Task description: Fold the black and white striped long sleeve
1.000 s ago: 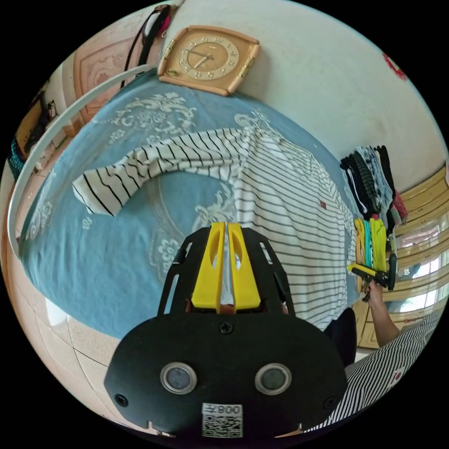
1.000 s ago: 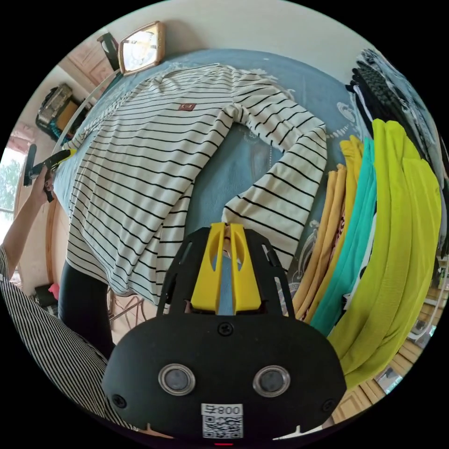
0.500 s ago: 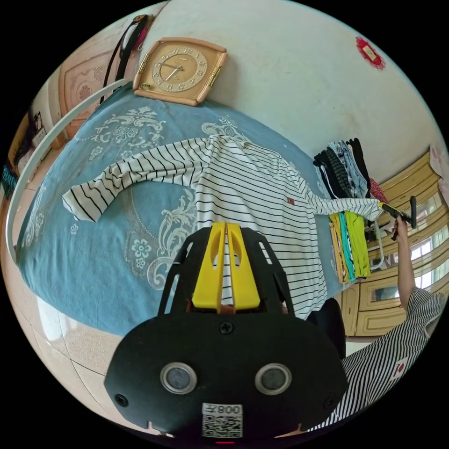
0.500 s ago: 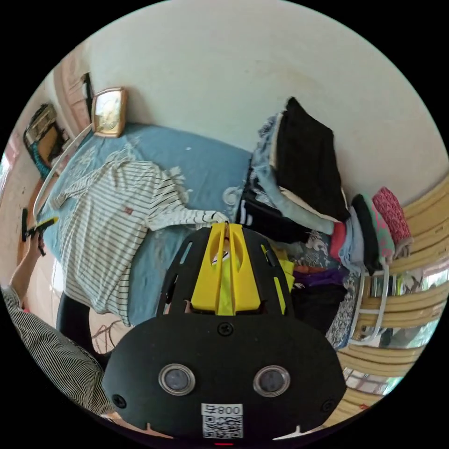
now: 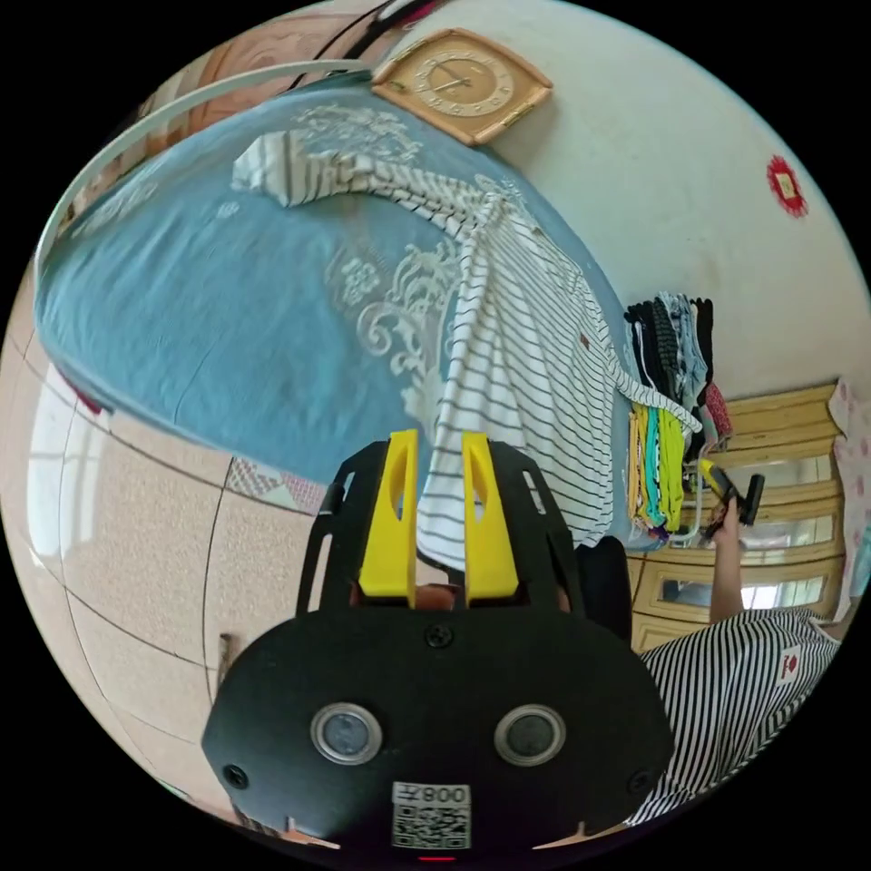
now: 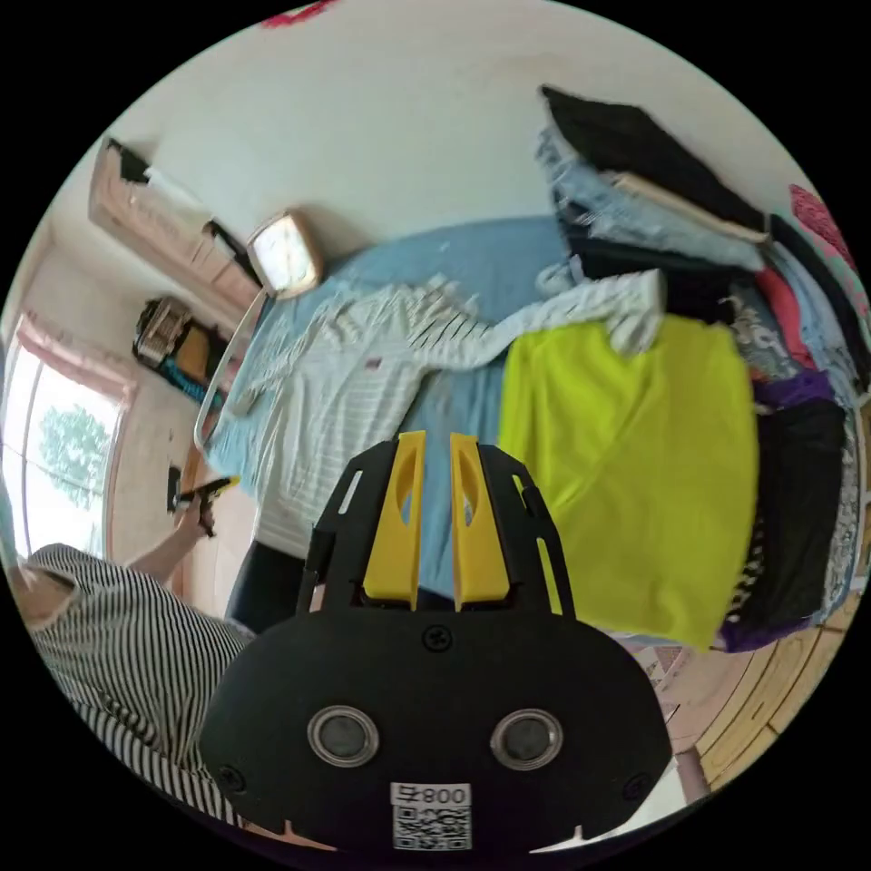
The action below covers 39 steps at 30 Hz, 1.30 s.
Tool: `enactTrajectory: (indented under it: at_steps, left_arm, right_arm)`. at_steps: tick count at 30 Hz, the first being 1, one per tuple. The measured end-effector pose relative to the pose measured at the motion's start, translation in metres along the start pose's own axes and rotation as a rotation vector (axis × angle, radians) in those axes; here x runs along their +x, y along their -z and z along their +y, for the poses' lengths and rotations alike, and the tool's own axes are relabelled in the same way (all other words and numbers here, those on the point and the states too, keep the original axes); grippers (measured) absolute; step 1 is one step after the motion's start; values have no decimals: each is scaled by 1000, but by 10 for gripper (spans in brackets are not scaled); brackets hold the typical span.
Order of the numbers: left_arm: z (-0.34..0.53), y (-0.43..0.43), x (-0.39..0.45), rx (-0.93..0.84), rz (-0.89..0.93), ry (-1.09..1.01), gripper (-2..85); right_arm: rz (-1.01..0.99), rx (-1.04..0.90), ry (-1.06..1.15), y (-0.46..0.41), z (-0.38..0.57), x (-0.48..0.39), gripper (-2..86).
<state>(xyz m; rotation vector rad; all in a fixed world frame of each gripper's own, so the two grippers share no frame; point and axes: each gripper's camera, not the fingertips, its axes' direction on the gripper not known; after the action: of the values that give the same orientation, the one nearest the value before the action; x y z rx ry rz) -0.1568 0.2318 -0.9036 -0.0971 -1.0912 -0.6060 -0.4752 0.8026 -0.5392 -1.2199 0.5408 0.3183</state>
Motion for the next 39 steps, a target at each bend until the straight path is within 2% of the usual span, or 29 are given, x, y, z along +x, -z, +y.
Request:
enactTrajectory:
  at_steps: [3,6,9,15,24,26,28,31,34,39]
  left_arm:
    - [31,-1,-35,-3,39,110,86]
    - [54,-3,-62,-15,73,184,90]
    - [66,-4,-82,-28,95,211,92]
    - [80,-16,-110,-58,173,243,92]
    - [98,-26,-137,-68,298,264,61]
    - [103,-23,-142,-72,296,264,38]
    - [109,-11,-147,-33,339,251,18]
    - [116,9,-153,34,409,225,10]
    - [119,21,-158,56,412,196,13]
    - [130,17,-170,26,359,194,50]
  right_arm:
    - [-27,-211,6,-84,44,-32,59]
    - [-137,-268,4,-126,65,-60,59]
    - [58,-312,107,-152,71,-93,57]
    - [129,-396,116,-203,86,-111,52]
    - [162,-431,140,-223,97,-120,12]
    - [94,-434,125,-219,97,-119,8]
    - [-71,-365,77,-195,94,-111,6]
    - [-210,-264,31,-158,94,-96,4]
    - [-202,-217,-8,-135,101,-76,4]
    - [-207,-228,-156,-147,130,-34,4]
